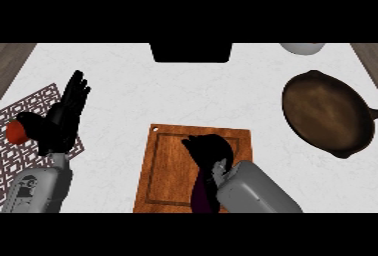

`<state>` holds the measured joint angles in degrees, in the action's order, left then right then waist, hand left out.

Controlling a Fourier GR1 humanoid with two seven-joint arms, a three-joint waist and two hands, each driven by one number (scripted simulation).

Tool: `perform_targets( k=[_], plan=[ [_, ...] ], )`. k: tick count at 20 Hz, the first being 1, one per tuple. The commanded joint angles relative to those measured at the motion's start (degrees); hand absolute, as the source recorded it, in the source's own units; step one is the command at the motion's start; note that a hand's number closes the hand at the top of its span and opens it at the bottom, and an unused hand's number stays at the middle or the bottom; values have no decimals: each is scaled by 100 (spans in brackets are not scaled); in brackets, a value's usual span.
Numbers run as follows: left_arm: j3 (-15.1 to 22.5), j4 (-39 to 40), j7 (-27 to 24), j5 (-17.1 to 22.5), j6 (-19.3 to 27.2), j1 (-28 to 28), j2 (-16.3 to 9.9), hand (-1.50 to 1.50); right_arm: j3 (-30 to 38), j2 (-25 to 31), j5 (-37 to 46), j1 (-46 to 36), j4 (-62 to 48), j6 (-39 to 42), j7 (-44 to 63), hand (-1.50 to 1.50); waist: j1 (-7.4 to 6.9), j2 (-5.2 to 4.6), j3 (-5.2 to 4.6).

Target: Pick the eggplant from the cutting board and place it in the pan

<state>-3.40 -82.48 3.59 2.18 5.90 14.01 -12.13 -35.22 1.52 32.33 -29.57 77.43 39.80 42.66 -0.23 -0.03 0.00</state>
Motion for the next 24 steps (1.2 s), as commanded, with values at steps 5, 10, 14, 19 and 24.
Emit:
perform_targets(
  k=[5, 10, 14, 19, 24],
  plan=[
    [53, -47, -97, -179, 43, -137, 226, 0, 15, -142, 284, 251, -469, 6, -373, -150, 1, 0, 0],
    [-143, 208, 32, -74, -128, 215, -4, 0, -746, -139, 534, 558, -273, -312, -1035, 150, 13, -8, 0],
    [-189, 176, -360, -51, -276, -206, 47, 0, -239, -138, 730, 361, -299, 41, -1167, 150, 7, 1, -1],
    [-134, -164, 95, -218, -48, -36, 168, 0, 21, 80, 1113, 614, 264, 6, -1396, 150, 22, 6, 0],
    [-250, -137, 98, -115, -110, -176, 78, 0, -630, 891, 1601, 2029, 2340, -934, -1237, 150, 198, 49, 1]
  ],
)
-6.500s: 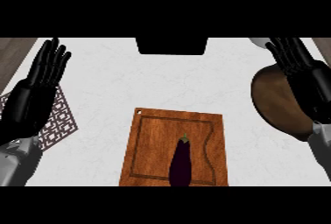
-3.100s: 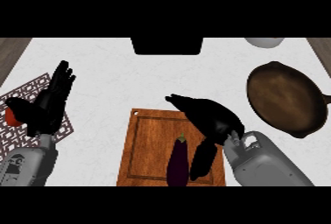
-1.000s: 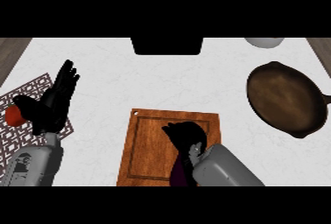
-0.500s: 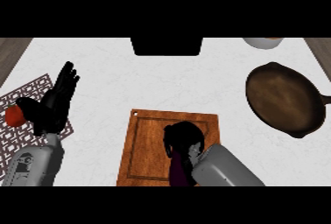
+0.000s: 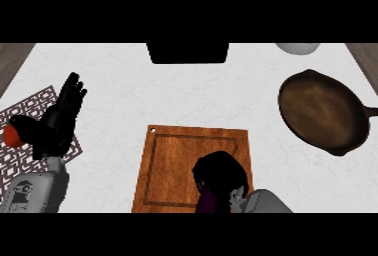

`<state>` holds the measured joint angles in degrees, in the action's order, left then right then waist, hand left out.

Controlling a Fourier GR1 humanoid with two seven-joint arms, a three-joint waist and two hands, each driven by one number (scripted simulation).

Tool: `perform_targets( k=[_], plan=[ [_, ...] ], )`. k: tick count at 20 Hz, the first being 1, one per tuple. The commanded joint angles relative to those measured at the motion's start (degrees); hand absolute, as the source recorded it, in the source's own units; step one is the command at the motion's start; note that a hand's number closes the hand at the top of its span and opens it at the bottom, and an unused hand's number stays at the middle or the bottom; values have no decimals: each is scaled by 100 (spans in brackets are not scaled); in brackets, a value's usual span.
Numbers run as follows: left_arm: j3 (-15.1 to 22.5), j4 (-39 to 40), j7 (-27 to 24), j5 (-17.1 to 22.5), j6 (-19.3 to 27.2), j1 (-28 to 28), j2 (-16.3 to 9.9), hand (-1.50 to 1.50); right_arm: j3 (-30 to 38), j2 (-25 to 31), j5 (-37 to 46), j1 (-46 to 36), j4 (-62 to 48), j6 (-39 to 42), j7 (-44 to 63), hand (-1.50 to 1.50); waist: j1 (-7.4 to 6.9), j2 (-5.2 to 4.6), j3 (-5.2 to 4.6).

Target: Pick the eggplant from the cutting board and place it in the pan

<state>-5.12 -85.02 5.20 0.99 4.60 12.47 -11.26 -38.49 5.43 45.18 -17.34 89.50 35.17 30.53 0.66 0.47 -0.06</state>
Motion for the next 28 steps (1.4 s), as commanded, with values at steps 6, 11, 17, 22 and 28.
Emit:
perform_targets(
  k=[6, 11, 17, 22, 28],
  plan=[
    [-252, 8, 83, 147, -60, -27, -166, 0, -567, 1092, 1343, 1336, 3052, -1751, 49, 150, 205, 57, 12],
    [-291, -200, 110, 179, -158, -162, -275, 0, -100, 1758, 1350, 2163, 4576, -2294, -177, 150, 105, 5, 14],
    [-40, -175, 132, -38, 44, 70, -2, 0, 1239, 1638, 703, 2364, 4875, -2718, -355, 150, -5, -49, 13],
    [65, -1, -101, -105, -12, -53, 86, 0, 2154, 967, -515, 2215, 4407, -2957, -631, 150, -63, -103, 21],
    [136, -184, -239, -137, 20, -301, 220, 0, 4484, 1560, -1895, 1456, 2850, -2844, -1693, 150, -105, -68, 19]
  ],
)
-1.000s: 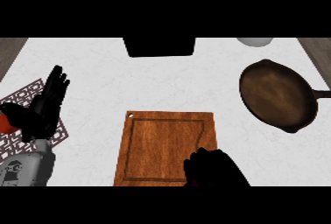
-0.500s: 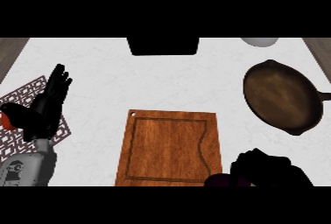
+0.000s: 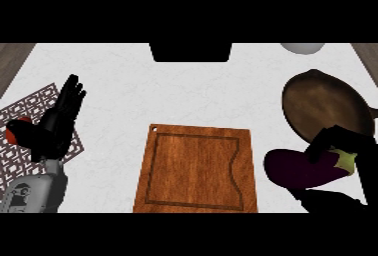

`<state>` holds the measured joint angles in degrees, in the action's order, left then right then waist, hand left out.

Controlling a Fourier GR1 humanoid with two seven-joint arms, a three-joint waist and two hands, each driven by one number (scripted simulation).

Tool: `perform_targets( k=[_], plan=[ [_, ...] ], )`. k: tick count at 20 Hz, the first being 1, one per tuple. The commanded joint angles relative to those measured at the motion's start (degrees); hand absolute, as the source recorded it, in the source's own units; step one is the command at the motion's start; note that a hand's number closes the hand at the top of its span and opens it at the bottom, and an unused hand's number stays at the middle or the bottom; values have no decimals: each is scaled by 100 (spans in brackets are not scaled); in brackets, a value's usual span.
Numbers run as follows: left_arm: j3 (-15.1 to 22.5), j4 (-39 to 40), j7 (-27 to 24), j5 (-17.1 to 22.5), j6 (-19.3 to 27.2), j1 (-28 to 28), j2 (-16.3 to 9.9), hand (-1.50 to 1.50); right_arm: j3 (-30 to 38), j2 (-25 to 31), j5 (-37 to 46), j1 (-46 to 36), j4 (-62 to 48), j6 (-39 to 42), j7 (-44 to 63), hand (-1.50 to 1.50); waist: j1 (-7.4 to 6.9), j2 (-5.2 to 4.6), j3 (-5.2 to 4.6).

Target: Pick the eggplant from the cutting board and place it in the pan

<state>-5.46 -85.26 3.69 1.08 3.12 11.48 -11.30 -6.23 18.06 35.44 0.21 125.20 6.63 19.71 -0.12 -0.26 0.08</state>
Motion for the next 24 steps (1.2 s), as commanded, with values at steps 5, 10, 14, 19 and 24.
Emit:
perform_targets(
  k=[5, 10, 14, 19, 24],
  plan=[
    [60, 64, 179, 0, 25, 266, 110, 0, 1680, 691, -604, -1337, -3110, -310, -1804, 150, -96, -15, 1],
    [295, 140, -81, -260, 118, 188, 266, 0, 1817, 1157, 184, -2266, -4988, -894, -2454, 150, -190, -42, 1],
    [-3, 206, -88, 7, -135, 226, 7, 0, 2005, 1131, 274, -2851, -6845, -1605, -3525, 150, -255, -66, 6],
    [160, 120, 161, -159, 117, 463, 213, 0, 2358, 1177, 203, -3693, -8716, -2139, -4371, 150, -258, -80, 11],
    [215, 284, 207, -179, 118, 707, 278, 0, 2488, 1251, 44, -4177, -9882, -1576, -4519, -150, -349, -145, 20]
  ],
)
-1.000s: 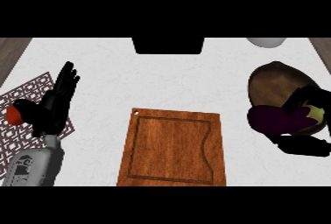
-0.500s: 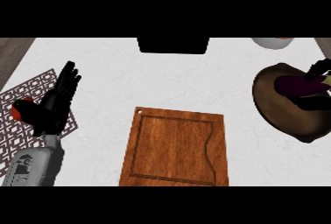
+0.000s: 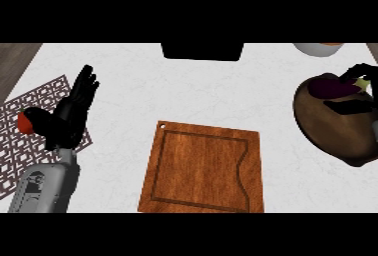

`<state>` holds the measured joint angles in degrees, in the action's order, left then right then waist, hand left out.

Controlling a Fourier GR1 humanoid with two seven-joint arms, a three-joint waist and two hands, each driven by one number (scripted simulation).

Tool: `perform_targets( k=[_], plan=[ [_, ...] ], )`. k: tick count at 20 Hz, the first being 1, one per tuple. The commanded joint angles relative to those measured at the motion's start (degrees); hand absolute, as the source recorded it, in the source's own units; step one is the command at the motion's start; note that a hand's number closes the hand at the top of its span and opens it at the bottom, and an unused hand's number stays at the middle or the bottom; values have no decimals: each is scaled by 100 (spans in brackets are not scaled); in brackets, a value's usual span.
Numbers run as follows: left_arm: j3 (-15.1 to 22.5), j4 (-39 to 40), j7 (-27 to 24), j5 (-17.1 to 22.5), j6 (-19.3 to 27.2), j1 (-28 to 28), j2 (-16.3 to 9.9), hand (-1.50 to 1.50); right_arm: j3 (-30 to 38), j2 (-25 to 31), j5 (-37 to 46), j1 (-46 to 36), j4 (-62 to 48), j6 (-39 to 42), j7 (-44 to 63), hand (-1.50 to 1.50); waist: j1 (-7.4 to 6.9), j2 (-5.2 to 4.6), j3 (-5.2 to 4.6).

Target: Pick the eggplant from the cutting board and place it in the pan

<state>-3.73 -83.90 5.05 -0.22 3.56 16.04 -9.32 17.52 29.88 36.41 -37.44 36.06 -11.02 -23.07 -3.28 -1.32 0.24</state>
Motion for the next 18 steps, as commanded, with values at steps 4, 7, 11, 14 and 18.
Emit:
perform_targets(
  k=[4, 7, 11, 14, 18],
  plan=[
    [-33, 112, -98, 70, -57, 3, 37, 0, 106, -59, -283, -402, -1534, 1279, -323, -150, -68, -29, 6],
    [40, 45, -149, 0, -94, -114, 20, 0, 193, 238, -259, -554, -1978, 1408, -798, -150, -71, -27, 8],
    [-152, 176, -39, 56, -82, 182, -116, 0, 523, 148, -553, -586, -2128, 1184, -1443, -150, 35, 0, 6],
    [-175, 90, -33, 124, -145, 14, -129, 0, 937, 290, -987, -574, -2126, 1369, -1832, -150, 91, 35, 3],
    [-249, 82, -35, 39, -11, -7, -165, 0, 1449, 506, -1572, -319, -2280, 2034, -2179, -150, 204, 78, -4]
  ],
)
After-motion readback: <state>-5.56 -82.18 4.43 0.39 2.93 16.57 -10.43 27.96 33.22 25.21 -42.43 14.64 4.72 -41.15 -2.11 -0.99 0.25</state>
